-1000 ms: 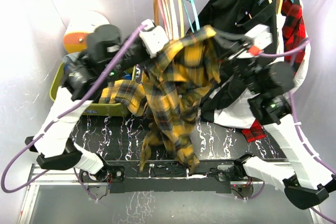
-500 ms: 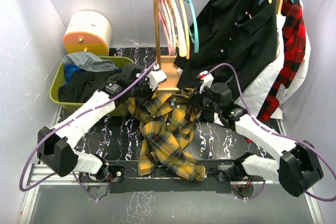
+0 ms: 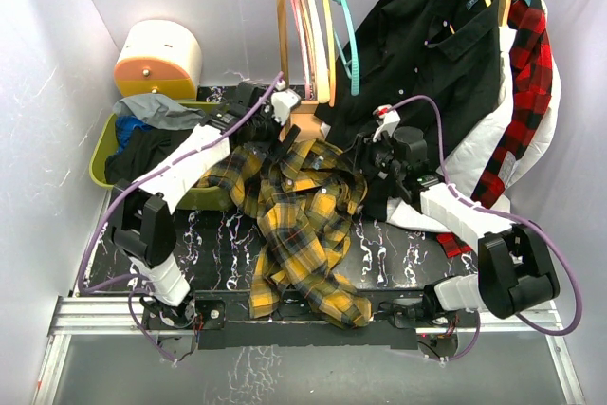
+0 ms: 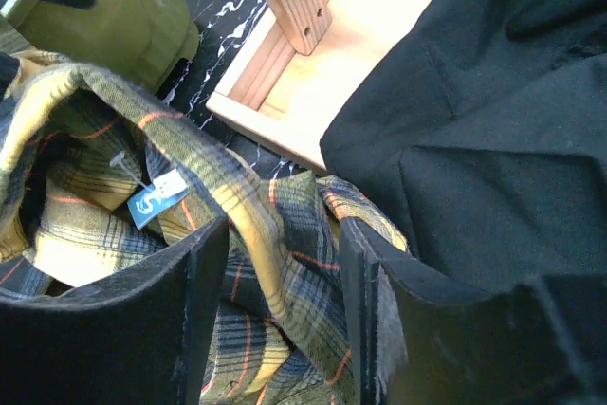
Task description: Place the shirt on the hanger
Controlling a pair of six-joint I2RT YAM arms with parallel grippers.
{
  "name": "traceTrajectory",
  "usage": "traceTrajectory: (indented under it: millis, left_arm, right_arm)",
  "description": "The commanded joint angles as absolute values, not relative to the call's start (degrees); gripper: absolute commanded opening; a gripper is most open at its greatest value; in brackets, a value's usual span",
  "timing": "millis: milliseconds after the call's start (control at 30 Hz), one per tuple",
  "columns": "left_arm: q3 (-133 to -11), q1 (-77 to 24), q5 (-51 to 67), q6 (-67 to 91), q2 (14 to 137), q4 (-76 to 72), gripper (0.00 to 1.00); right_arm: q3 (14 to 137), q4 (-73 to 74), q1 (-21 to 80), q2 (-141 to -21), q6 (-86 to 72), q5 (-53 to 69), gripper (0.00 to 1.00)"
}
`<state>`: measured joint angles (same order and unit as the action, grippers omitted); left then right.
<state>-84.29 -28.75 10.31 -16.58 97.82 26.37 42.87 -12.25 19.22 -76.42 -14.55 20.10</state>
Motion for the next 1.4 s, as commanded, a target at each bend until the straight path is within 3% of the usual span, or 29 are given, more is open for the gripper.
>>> traceTrajectory:
  millis: [0, 33, 67, 100, 133, 267, 533, 767, 933, 1000, 1067, 1133, 1200, 1233, 1367]
  left_arm:
    - [-90.96, -27.6, 11.24, -12.55, 93.19, 36.95, 0.96]
    - [-92.13, -27.48, 11.67, -12.98, 92.22, 39.71, 0.97]
    - [-93.6, -27.36, 12.43, -13.72, 91.37, 42.81, 0.97]
    - [-95.24, -27.29, 13.95, -14.69, 90.76, 46.36, 0.97]
    - [-96.93, -27.13, 15.98, -15.82, 90.16, 50.06, 0.97]
    - [-100.65, -26.94, 27.73, -20.97, 88.82, 64.88, 0.97]
    - [-88.04, -27.07, 42.75, -28.52, 90.05, 75.73, 0.94]
    - [-79.84, -27.07, 39.84, -22.31, 93.09, 65.02, 0.9]
    - [-77.27, -27.07, 39.46, -15.76, 95.18, 56.75, 0.85]
    - [-76.78, -27.05, 39.78, -13.0, 95.23, 54.24, 0.73]
    - [-76.65, -27.07, 41.5, -12.26, 95.5, 53.56, 0.6]
    - [-76.52, -27.03, 42.4, -12.58, 95.91, 53.75, 0.44]
    - [-76.11, -27.08, 43.06, -12.78, 96.24, 53.83, 0.1]
    - [-76.15, -27.07, 43.34, -12.9, 96.32, 54.04, 0.0]
    - [-79.63, -27.07, 43.86, -16.12, 95.34, 58.87, 0.0]
  right_arm:
    - [44.84, -18.55, 18.53, -73.86, -17.86, 21.02, 0.54]
    - [43.8, -19.67, 18.54, -72.58, -18.35, 19.77, 0.59]
    - [42.83, -20.7, 18.5, -71.35, -18.84, 18.51, 0.71]
    - [42.12, -20.97, 18.46, -70.39, -19.36, 17.37, 0.93]
    - [41.74, -21.0, 18.46, -69.63, -19.84, 16.45, 0.98]
    - [40.94, -19.88, 18.37, -67.74, -20.72, 15.41, 0.98]
    - [34.77, -23.03, 18.02, -57.55, -21.18, 14.64, 0.98]
    - [36.8, -22.04, 17.5, -49.18, -17.79, 13.05, 0.98]
    - [47.25, -17.35, 17.42, -49.59, -17.58, 4.64, 0.98]
    - [54.69, -13.22, 17.4, -53.05, -16.04, -0.12, 0.97]
    - [64.55, -8.28, 17.4, -57.98, -15.6, -2.65, 0.84]
    - [71.82, -5.64, 17.4, -62.83, -15.68, -1.52, 0.79]
    - [76.91, -4.92, 17.4, -66.62, -16.47, 1.28, 0.78]
    - [78.75, -4.85, 17.4, -68.5, -17.35, 2.35, 0.79]
    - [83.39, -4.65, 17.4, -73.18, -18.1, 4.61, 0.82]
